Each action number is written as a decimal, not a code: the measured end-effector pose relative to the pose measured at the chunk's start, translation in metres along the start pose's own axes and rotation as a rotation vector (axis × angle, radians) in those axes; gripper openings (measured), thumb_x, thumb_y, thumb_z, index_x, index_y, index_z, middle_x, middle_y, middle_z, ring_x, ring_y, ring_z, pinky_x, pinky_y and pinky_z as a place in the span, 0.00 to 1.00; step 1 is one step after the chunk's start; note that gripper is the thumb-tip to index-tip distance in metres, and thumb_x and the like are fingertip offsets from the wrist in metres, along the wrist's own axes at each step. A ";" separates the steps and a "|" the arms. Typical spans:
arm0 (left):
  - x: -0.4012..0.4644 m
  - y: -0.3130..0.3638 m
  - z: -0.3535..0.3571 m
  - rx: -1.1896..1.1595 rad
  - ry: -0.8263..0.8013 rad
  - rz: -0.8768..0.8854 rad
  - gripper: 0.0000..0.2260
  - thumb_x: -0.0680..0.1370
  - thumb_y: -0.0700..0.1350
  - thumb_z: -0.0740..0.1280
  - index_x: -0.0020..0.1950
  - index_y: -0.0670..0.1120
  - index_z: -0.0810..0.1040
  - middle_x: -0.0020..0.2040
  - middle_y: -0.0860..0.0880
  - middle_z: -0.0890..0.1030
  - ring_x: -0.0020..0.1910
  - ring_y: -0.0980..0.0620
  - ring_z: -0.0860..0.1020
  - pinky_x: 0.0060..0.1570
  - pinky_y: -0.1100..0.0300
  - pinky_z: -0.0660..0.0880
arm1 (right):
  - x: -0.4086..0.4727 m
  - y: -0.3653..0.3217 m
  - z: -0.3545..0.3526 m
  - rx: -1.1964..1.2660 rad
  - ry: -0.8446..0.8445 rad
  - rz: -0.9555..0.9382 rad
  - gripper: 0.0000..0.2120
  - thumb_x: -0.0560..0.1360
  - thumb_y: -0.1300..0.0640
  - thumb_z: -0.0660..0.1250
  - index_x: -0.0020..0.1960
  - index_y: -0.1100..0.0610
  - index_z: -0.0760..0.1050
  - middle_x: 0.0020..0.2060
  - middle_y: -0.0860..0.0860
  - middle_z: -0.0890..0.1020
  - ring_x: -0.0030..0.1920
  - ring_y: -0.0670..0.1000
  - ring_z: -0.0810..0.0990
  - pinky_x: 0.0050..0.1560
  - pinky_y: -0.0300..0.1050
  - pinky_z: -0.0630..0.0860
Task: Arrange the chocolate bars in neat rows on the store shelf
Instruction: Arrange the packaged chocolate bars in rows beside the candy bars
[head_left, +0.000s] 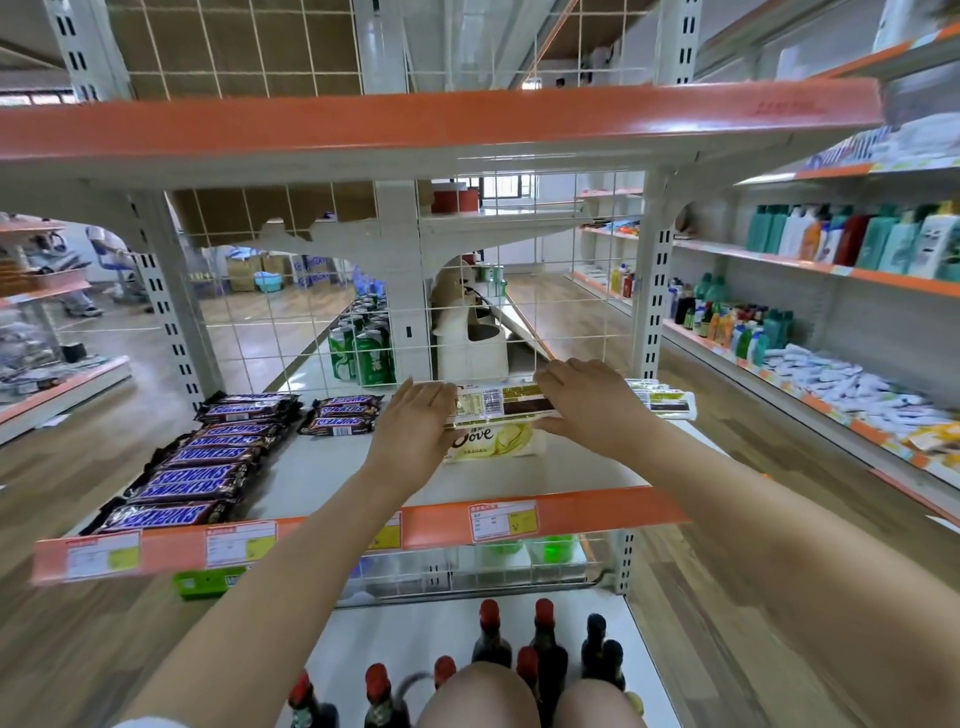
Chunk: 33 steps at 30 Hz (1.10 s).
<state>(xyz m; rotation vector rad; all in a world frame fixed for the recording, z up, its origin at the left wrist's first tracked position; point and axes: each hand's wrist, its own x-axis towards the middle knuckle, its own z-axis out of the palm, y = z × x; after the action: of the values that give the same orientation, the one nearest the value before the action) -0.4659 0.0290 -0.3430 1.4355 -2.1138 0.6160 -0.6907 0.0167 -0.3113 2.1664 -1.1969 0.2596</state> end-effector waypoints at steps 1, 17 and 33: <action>0.000 -0.001 0.002 0.001 0.000 0.006 0.24 0.65 0.42 0.78 0.58 0.37 0.78 0.51 0.40 0.82 0.51 0.39 0.80 0.60 0.44 0.71 | -0.003 0.000 0.001 0.019 0.014 0.004 0.26 0.76 0.44 0.64 0.65 0.61 0.70 0.61 0.56 0.75 0.59 0.57 0.75 0.56 0.49 0.70; -0.003 -0.002 0.013 -0.033 0.099 0.067 0.28 0.58 0.42 0.82 0.55 0.37 0.79 0.50 0.40 0.82 0.48 0.40 0.81 0.50 0.44 0.77 | 0.000 0.001 -0.010 1.155 -0.132 0.508 0.09 0.75 0.59 0.69 0.53 0.61 0.79 0.39 0.47 0.76 0.33 0.43 0.72 0.31 0.31 0.69; 0.009 0.012 -0.016 -1.598 -0.226 -1.027 0.13 0.80 0.53 0.60 0.46 0.44 0.74 0.33 0.45 0.81 0.27 0.52 0.79 0.31 0.62 0.79 | -0.020 -0.006 -0.004 0.074 0.641 -0.178 0.18 0.78 0.68 0.52 0.42 0.61 0.80 0.42 0.55 0.83 0.45 0.56 0.83 0.49 0.44 0.73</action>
<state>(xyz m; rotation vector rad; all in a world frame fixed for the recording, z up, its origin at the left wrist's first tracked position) -0.4772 0.0363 -0.3258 1.1797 -0.9446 -1.3426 -0.6963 0.0354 -0.3197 1.9985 -0.6346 0.8540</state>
